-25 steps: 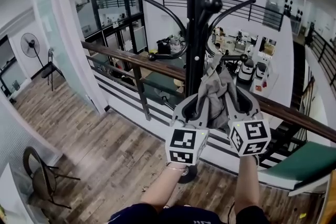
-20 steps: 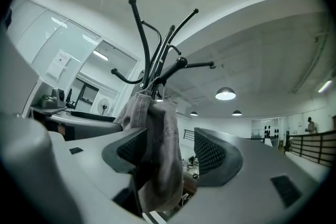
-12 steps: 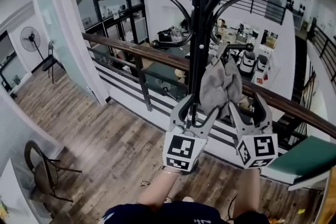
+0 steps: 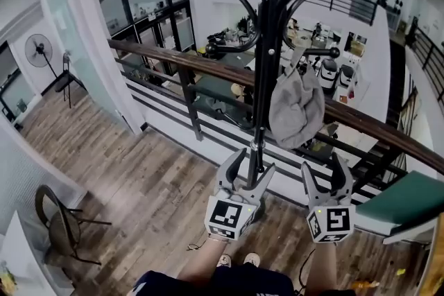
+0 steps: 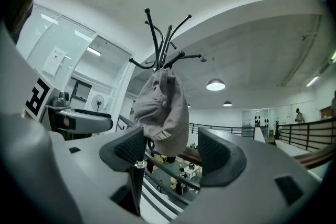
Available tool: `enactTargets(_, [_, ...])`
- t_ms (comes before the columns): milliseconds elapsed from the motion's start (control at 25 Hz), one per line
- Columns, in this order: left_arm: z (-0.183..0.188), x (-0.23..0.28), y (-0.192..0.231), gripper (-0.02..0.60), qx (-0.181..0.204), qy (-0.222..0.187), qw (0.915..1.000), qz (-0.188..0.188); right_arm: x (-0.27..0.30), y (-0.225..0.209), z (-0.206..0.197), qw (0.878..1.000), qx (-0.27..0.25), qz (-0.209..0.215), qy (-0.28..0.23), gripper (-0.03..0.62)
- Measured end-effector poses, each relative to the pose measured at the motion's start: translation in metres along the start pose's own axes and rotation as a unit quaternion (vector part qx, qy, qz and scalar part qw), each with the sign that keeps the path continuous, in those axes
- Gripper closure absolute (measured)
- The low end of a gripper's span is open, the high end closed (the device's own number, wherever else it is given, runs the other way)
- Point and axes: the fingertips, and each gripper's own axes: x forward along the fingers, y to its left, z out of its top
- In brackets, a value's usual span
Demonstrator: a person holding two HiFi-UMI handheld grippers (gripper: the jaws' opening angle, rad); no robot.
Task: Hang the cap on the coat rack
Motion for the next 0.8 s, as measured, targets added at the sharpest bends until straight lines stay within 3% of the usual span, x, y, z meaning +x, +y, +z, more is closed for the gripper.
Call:
enactTargets(360, [-0.066, -0.042, 0.016, 0.29, 0.003, 0.053, 0.9986, 0.005, -0.036, 0.019, -0.083, 0.996, 0.028, -0.017, 0.082, 0.278])
enactTargets(800, [-0.083, -0.054, 0.008, 0.29, -0.009, 0.075, 0.9971, -0.008, -0.051, 0.036, -0.112, 0.991, 0.031, -0.015, 0.133, 0.278])
